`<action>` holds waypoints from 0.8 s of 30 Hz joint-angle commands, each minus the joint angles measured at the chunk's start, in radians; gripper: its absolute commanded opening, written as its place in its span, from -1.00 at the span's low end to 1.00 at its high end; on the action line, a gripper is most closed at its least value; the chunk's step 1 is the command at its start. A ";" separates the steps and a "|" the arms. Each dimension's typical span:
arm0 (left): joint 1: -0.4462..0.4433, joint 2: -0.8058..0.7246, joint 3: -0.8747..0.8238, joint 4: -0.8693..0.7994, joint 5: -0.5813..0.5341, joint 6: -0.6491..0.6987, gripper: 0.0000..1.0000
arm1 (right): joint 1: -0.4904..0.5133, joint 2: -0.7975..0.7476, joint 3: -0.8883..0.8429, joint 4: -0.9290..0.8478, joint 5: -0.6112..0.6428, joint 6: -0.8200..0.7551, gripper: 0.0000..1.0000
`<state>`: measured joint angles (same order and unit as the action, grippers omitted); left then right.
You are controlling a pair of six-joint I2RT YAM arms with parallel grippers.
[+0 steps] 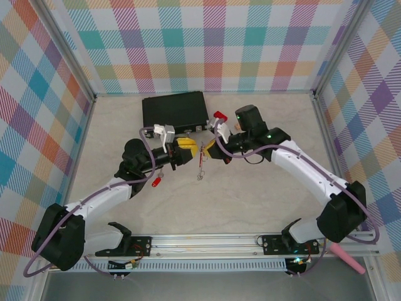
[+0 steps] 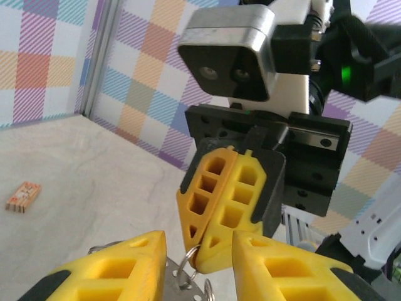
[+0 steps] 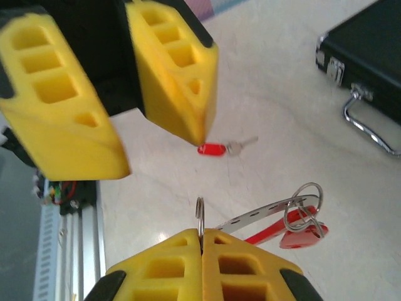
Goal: Put the keys on the keyring
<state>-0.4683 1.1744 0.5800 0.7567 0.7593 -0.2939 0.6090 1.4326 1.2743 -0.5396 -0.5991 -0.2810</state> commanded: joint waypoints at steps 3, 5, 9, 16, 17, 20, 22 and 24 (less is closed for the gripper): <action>0.008 -0.017 -0.007 -0.080 0.063 0.095 -0.35 | 0.009 0.041 0.100 -0.213 0.055 -0.168 -1.00; 0.008 0.003 0.001 -0.096 0.090 0.104 -0.36 | 0.010 0.044 0.115 -0.234 0.048 -0.184 -1.00; 0.008 0.041 0.011 -0.097 0.108 0.107 -0.37 | 0.010 0.045 0.118 -0.238 0.018 -0.189 -1.00; 0.008 0.076 0.024 -0.073 0.153 0.089 -0.39 | 0.021 0.058 0.133 -0.234 -0.047 -0.184 -1.00; 0.008 0.077 0.023 -0.073 0.156 0.090 -0.39 | 0.024 0.058 0.134 -0.231 -0.054 -0.185 -1.00; 0.009 0.072 0.017 -0.060 0.165 0.083 -0.40 | 0.026 0.058 0.137 -0.224 -0.060 -0.182 -1.00; 0.008 0.068 0.009 -0.044 0.169 0.079 -0.40 | 0.028 0.060 0.142 -0.225 -0.059 -0.182 -1.00; 0.008 0.061 0.005 -0.034 0.171 0.076 -0.40 | 0.030 0.061 0.144 -0.230 -0.060 -0.182 -1.00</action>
<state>-0.4683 1.2484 0.5728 0.6678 0.8970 -0.2161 0.6300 1.4864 1.3834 -0.7582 -0.6144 -0.4355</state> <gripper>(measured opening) 0.303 0.048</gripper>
